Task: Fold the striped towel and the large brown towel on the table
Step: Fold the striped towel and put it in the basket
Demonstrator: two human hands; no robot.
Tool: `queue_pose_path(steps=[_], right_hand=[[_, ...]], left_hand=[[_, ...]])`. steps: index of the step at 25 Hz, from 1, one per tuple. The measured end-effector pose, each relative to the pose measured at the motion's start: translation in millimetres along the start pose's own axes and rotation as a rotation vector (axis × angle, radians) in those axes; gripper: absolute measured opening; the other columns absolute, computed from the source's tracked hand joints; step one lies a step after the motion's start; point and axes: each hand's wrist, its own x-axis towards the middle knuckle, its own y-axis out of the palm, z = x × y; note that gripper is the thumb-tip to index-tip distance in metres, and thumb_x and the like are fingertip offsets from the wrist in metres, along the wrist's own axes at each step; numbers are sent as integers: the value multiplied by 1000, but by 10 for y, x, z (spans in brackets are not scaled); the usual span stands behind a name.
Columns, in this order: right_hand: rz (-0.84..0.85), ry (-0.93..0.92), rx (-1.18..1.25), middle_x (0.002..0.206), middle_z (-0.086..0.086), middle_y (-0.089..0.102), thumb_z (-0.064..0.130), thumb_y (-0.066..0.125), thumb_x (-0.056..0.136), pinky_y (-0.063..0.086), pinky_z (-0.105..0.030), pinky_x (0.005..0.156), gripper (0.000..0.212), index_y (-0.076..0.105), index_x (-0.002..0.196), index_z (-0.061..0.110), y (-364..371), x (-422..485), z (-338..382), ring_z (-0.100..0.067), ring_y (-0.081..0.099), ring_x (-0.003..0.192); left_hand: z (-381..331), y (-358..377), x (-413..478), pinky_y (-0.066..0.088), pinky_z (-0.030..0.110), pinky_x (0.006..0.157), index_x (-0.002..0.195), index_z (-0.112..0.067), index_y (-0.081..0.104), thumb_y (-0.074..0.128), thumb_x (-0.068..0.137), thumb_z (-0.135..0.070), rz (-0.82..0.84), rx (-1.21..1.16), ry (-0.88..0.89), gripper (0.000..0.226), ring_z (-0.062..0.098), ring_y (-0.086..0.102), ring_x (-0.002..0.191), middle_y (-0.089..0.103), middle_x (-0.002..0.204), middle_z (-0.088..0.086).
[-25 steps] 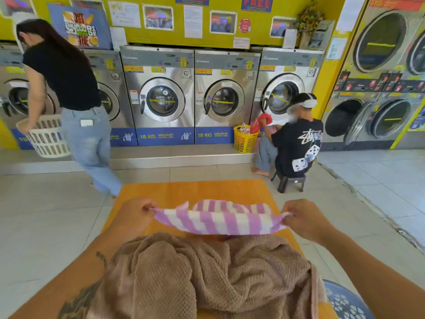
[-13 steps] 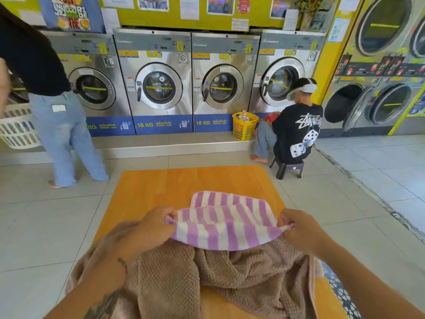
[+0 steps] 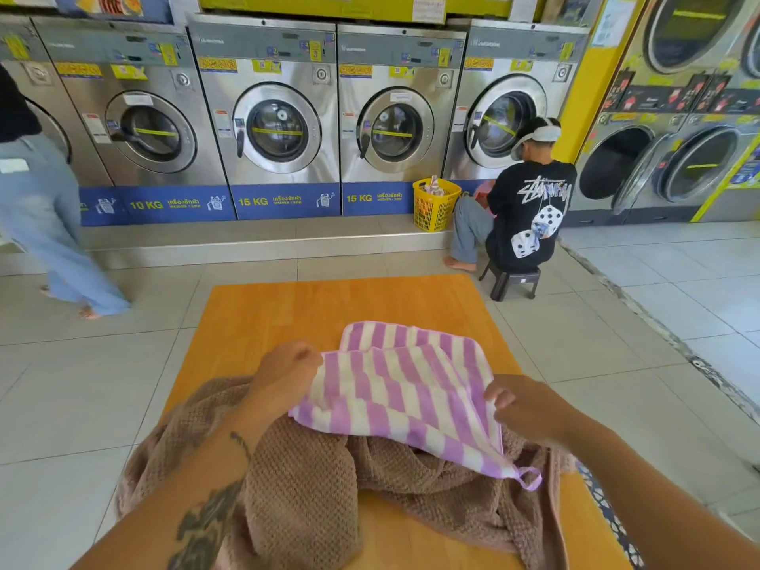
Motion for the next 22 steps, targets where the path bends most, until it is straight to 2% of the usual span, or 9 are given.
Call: queue_pose_path(steps=[4, 8, 9, 11, 13, 14, 16, 18, 22], right_hand=[[-69, -20, 123, 110, -5, 65, 9, 47, 91, 56, -40, 80, 34, 57, 114, 32, 23, 330, 219, -27, 66, 97], [-64, -7, 171, 116, -7, 61, 10, 44, 92, 45, -21, 51, 37, 54, 124, 26, 102, 840, 269, -17, 58, 75], [-63, 6, 183, 117, -8, 60, 11, 45, 92, 43, -20, 50, 37, 54, 125, 25, 131, 994, 251, -17, 57, 73], [-67, 37, 215, 112, -6, 59, 12, 48, 90, 50, -27, 60, 38, 54, 126, 22, 181, 1253, 241, -20, 57, 78], [-58, 58, 209, 92, 1, 54, 13, 50, 92, 54, -33, 69, 39, 50, 131, 19, 271, 1493, 214, -23, 57, 80], [-38, 64, 186, 84, 4, 51, 15, 50, 93, 51, -32, 66, 41, 47, 133, 19, 317, 1612, 208, -22, 57, 78], [-11, 77, 164, 77, 5, 51, 17, 50, 94, 45, -29, 62, 44, 42, 137, 20, 411, 1775, 209, -22, 57, 77], [-35, 62, 203, 76, 4, 54, 13, 50, 90, 46, -30, 63, 45, 44, 134, 21, 488, 1882, 186, -22, 58, 75], [-308, 61, 394, 88, -1, 66, 5, 50, 80, 40, -27, 51, 44, 57, 117, 27, 311, 1910, 60, -18, 60, 67]], left_hand=[[-25, 5, 399, 46, 24, 63, 85, -22, 66, 51, 95, -14, 13, 106, 35, 20, 10, 60, 83, 67, 96, -3], [80, 138, 799, 48, 30, 71, 100, -19, 66, 50, 90, -10, 83, 173, -145, 21, 18, 59, 90, 63, 112, 3], [141, 195, 884, 47, 31, 74, 110, -18, 65, 49, 90, -11, 115, 214, -200, 26, 20, 58, 94, 61, 120, 5], [267, 287, 1003, 48, 32, 75, 130, -20, 58, 50, 91, -12, 198, 321, -248, 40, 23, 59, 102, 55, 134, 7], [432, 396, 1068, 53, 34, 77, 137, -24, 54, 50, 87, -10, 248, 343, -260, 52, 29, 59, 112, 54, 137, 9], [490, 442, 1113, 54, 35, 80, 136, -26, 55, 50, 84, -8, 252, 341, -266, 56, 31, 56, 118, 55, 136, 10], [529, 516, 1165, 51, 35, 87, 129, -28, 60, 51, 82, -5, 208, 364, -207, 53, 30, 56, 115, 55, 132, 8], [479, 581, 1221, 46, 32, 84, 121, -23, 65, 51, 86, 0, 116, 374, -71, 45, 25, 55, 103, 54, 124, 5], [173, 630, 1425, 41, 24, 85, 108, -17, 69, 44, 86, 9, -88, 268, 238, 42, 11, 51, 101, 56, 115, -4]])
